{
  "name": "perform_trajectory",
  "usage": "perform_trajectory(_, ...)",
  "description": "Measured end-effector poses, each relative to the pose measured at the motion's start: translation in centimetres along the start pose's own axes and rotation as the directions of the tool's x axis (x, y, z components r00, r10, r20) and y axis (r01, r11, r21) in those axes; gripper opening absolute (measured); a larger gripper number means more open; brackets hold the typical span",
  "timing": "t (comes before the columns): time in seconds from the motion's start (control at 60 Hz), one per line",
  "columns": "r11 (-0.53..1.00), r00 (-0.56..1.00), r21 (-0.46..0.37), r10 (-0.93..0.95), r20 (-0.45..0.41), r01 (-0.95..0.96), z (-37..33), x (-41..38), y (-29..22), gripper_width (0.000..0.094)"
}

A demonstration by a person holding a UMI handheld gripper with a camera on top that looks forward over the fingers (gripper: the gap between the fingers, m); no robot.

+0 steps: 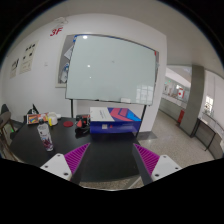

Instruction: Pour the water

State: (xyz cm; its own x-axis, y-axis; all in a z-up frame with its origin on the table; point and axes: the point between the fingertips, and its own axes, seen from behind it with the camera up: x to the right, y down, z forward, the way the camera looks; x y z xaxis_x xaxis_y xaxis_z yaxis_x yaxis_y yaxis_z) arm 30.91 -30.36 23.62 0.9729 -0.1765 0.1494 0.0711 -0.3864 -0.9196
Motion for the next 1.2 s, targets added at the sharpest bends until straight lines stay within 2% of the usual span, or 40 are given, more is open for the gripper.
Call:
perform_trajectory(0.167,0.999,1.000,-0.035,-0.001,-0.007,0.000,0.2,-1.3,2.7,0.0846)
perform_trajectory(0.3,0.996,1.000,-0.087,-0.016,-0.004,0.016,0.6,-4.3,8.1,0.0843)
perform_trajectory(0.467,0.989,0.997,-0.140,-0.049,0.053,0.056,0.5,-12.2,14.3,0.0845)
perform_trajectory(0.567,0.987,0.993,-0.160,0.001,0.114,0.018,1.2,-18.8,16.0,0.0845)
perform_trajectory(0.783,0.995,0.978,-0.099,0.051,0.201,-0.031,7.1,-31.6,13.1,0.0846)
perform_trajectory(0.95,0.998,0.978,-0.017,0.059,0.202,-0.057,14.0,-36.2,8.2,0.0849)
perform_trajectory(1.033,0.998,0.983,0.016,0.056,0.176,-0.060,16.9,-36.8,6.2,0.0834)
perform_trajectory(1.133,0.997,0.985,0.040,0.065,0.160,-0.072,19.8,-37.2,5.1,0.0757)
perform_trajectory(1.15,0.997,0.985,0.042,0.065,0.158,-0.072,19.8,-37.6,4.6,0.0724)
perform_trajectory(1.2,0.996,0.986,0.056,0.059,0.156,-0.068,20.4,-37.7,4.4,0.0540)
